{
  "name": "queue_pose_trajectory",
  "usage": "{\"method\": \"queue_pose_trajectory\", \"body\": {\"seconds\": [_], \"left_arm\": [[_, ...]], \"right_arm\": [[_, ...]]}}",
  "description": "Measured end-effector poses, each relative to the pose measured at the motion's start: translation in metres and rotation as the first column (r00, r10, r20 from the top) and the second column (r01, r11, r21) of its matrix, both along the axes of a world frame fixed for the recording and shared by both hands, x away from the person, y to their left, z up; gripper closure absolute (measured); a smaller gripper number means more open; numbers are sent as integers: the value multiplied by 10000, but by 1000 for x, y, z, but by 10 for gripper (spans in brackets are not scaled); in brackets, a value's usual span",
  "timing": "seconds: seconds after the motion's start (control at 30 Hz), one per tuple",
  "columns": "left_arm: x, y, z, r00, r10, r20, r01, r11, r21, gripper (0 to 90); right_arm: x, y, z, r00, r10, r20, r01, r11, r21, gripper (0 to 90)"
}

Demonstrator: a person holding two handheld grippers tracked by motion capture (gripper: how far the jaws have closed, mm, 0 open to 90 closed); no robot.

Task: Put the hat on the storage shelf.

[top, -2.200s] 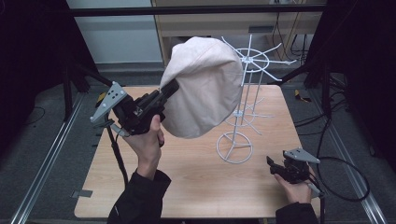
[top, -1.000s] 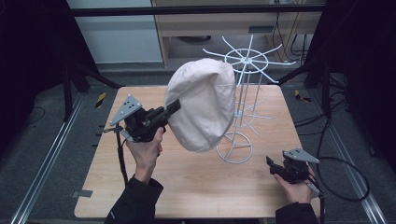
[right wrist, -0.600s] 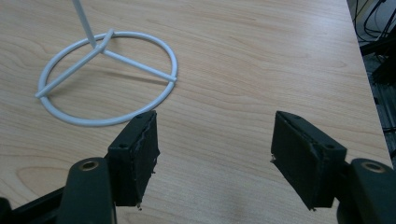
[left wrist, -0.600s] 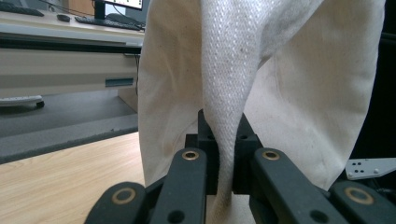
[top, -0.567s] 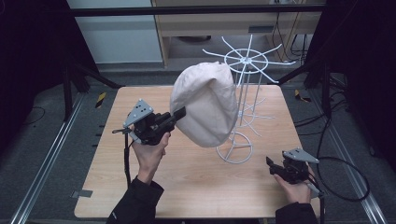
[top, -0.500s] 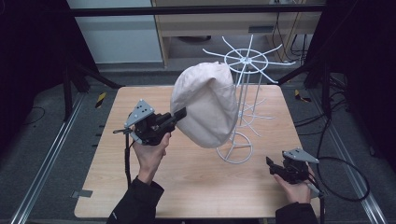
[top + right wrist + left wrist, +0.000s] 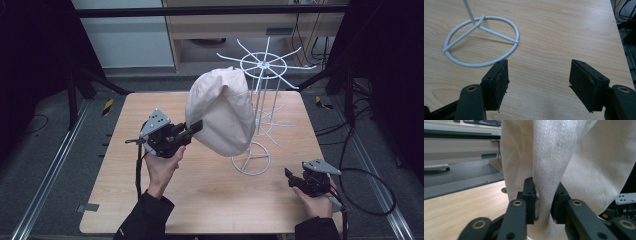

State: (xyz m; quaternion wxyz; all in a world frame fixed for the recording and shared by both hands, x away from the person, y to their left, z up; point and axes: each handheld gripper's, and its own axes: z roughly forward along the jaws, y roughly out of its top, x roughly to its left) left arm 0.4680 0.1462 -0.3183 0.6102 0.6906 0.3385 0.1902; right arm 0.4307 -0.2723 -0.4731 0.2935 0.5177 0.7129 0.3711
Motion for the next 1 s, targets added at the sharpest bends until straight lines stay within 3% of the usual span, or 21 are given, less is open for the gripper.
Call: {"method": "queue_pose_trajectory", "body": {"seconds": [0.27,0.53,0.73,0.77,0.8,0.83,0.87,0.93,1.0], "left_arm": [[-5,11,-7,9994,352,17,-353,9991,232,563],[-18,40,-18,9948,1015,12,-1013,9920,760,441],[-24,64,-36,9862,1641,-211,-1607,9805,1132,381],[-25,73,-44,9822,1846,-357,-1780,9741,1394,372],[-25,73,-44,9822,1846,-357,-1780,9741,1394,367],[-27,80,-51,9771,2085,-432,-1986,9655,1686,361],[-28,84,-56,9752,2162,-476,-2043,9616,1831,356],[-29,89,-60,9733,2220,-582,-2074,9595,1907,333],[-30,99,-71,9662,2433,-857,-2217,9530,2063,333]], "right_arm": [[0,0,0,10000,-15,-13,15,10000,21,318],[0,-1,0,10000,-39,-15,39,10000,1,315],[-1,-1,-1,10000,-50,-21,50,10000,2,311],[-1,-1,-1,10000,-44,21,44,10000,-48,308],[-1,-1,-1,10000,-44,21,44,10000,-48,308],[-1,-1,-1,10000,-65,4,65,10000,5,306],[-1,-1,-1,10000,-69,2,69,10000,2,306],[-1,-1,-1,10000,-79,11,79,10000,-17,305],[-1,-1,-2,10000,-82,-2,82,10000,-13,301]]}}
